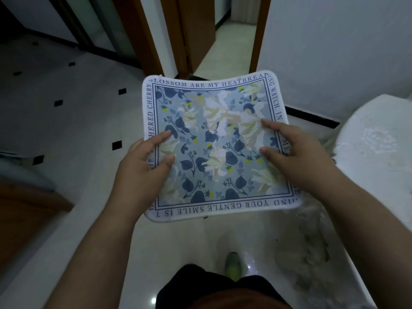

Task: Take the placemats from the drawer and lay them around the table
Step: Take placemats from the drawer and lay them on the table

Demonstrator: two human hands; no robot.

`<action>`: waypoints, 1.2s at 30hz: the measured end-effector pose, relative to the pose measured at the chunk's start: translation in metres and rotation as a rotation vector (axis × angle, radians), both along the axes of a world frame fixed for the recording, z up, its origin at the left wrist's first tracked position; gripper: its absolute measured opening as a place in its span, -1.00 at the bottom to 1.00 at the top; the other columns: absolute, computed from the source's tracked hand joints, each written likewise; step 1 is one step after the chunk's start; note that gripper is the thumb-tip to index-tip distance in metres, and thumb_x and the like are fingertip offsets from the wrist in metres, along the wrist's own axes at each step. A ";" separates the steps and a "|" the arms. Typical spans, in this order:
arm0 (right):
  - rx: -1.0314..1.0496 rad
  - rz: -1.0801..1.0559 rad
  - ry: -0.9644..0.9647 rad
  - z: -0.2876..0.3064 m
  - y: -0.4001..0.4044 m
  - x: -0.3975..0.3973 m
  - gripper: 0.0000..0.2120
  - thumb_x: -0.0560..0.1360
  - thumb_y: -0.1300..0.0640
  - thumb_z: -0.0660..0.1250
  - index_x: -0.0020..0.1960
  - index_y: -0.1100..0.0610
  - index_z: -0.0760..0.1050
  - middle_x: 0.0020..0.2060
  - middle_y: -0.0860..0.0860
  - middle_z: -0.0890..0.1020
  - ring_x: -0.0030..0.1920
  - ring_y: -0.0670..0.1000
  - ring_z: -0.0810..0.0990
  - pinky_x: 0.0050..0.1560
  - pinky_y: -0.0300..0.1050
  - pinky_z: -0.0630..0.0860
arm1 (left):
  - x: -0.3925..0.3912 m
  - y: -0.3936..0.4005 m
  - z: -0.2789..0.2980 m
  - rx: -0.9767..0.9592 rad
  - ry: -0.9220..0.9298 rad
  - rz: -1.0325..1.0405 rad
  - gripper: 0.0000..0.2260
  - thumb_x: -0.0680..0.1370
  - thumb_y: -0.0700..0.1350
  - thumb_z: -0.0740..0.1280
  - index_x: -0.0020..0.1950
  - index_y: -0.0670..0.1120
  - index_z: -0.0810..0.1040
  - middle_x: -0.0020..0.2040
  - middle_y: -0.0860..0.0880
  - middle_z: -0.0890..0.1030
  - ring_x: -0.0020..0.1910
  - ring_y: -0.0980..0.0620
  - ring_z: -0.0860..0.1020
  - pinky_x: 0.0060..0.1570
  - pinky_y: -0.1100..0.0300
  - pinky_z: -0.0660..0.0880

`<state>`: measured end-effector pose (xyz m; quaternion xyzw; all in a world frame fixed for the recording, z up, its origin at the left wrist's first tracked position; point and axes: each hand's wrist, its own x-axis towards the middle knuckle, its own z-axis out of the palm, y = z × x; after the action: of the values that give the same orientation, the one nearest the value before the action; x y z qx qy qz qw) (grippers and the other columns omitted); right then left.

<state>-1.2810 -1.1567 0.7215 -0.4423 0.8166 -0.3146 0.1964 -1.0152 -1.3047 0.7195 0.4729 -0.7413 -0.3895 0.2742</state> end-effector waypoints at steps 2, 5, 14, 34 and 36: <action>0.006 -0.033 -0.003 0.000 -0.008 -0.014 -0.46 0.53 -0.01 0.42 0.47 -0.21 0.38 0.33 -0.06 0.49 0.22 -0.07 0.50 0.34 -0.03 0.45 | -0.018 -0.018 0.001 -0.004 0.003 -0.036 -0.63 0.58 -0.09 0.43 0.35 0.22 0.57 0.24 0.16 0.54 0.22 0.22 0.53 0.32 0.05 0.50; 0.010 -0.091 -0.007 -0.001 -0.023 -0.033 -0.49 0.53 -0.01 0.42 0.45 -0.20 0.41 0.32 -0.06 0.50 0.24 -0.07 0.51 0.35 -0.02 0.45 | -0.049 -0.047 -0.003 -0.024 -0.004 -0.110 -0.62 0.58 -0.11 0.43 0.36 0.19 0.57 0.23 0.14 0.53 0.23 0.20 0.52 0.25 0.23 0.48; 0.027 -0.318 0.055 0.011 -0.091 -0.074 -0.55 0.54 0.01 0.41 0.40 -0.21 0.48 0.32 -0.05 0.51 0.30 -0.03 0.49 0.29 -0.23 0.31 | -0.137 -0.170 -0.006 -0.075 0.022 -0.346 -0.62 0.59 -0.09 0.42 0.37 0.20 0.55 0.14 0.35 0.46 0.09 0.42 0.48 0.08 0.52 0.39; 0.015 -0.624 0.065 0.003 -0.186 -0.153 -0.55 0.54 0.01 0.42 0.40 -0.18 0.48 0.17 -0.17 0.48 0.13 -0.24 0.40 0.25 -0.30 0.28 | -0.296 -0.317 -0.005 -0.074 -0.002 -0.673 -0.60 0.58 -0.10 0.43 0.38 0.20 0.55 0.20 0.23 0.50 0.14 0.55 0.41 0.17 0.55 0.35; 0.018 -0.634 0.058 0.000 -0.193 -0.175 -0.55 0.54 0.01 0.42 0.40 -0.19 0.48 0.15 -0.21 0.44 0.14 -0.24 0.39 0.24 -0.27 0.30 | -0.318 -0.324 -0.007 -0.085 -0.030 -0.675 -0.60 0.58 -0.09 0.42 0.39 0.21 0.54 0.21 0.22 0.48 0.09 0.61 0.38 0.10 0.59 0.32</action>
<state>-1.4560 -1.3499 0.7214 -0.1727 0.9218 -0.3402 0.0693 -1.3332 -1.6287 0.7121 0.1946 -0.8756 -0.4201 0.1379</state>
